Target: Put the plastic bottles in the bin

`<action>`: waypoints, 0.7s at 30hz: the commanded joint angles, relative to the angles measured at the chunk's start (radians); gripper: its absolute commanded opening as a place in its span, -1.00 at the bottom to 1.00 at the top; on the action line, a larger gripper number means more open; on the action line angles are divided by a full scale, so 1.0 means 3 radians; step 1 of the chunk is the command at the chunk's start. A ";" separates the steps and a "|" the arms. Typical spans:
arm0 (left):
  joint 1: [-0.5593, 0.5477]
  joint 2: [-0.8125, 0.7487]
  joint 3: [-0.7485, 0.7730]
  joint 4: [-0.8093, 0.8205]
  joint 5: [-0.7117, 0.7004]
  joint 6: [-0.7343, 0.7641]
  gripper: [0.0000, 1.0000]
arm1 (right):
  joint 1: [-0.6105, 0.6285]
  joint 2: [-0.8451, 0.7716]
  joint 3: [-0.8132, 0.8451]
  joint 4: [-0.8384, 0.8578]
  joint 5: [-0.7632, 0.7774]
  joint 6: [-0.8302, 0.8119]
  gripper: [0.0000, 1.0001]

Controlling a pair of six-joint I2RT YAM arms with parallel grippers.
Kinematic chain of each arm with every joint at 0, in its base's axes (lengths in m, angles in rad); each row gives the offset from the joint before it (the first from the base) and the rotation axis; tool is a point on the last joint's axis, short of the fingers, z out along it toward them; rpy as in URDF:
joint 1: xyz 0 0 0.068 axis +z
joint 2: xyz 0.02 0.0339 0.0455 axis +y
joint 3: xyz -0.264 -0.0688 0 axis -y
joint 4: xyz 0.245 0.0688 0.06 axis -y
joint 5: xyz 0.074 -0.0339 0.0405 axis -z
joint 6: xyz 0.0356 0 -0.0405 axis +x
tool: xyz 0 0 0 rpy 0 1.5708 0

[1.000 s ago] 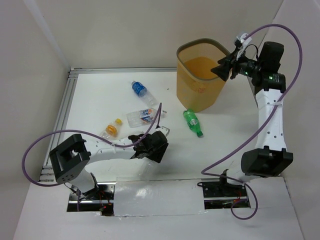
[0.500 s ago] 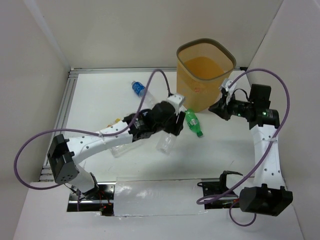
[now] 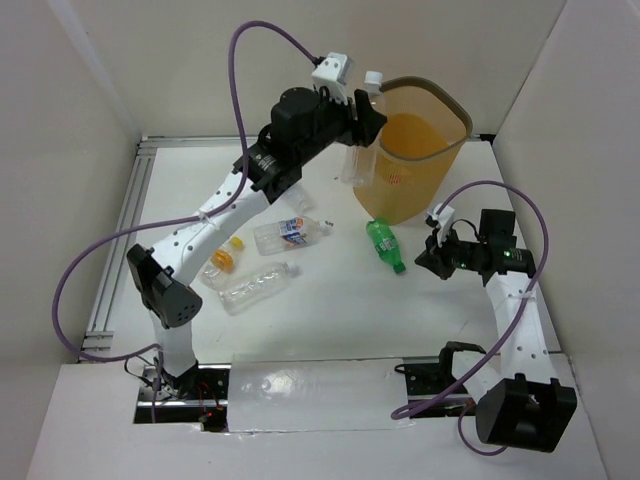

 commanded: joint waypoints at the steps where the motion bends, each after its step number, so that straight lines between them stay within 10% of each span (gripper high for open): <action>1: 0.0146 0.0147 0.0170 0.0883 0.0360 -0.0271 -1.00 | 0.0013 -0.0059 -0.0118 0.0226 0.0047 -0.0031 -0.84; 10: 0.0443 0.0642 0.0098 0.2617 0.0575 -0.1713 -1.00 | 0.0074 0.0048 -0.0236 0.0349 0.0124 -0.0067 -0.84; 21: 0.0259 0.1553 0.1004 0.2613 -0.0217 -0.1673 -0.68 | 0.0136 0.0079 -0.0303 0.0446 0.0185 -0.0067 -0.84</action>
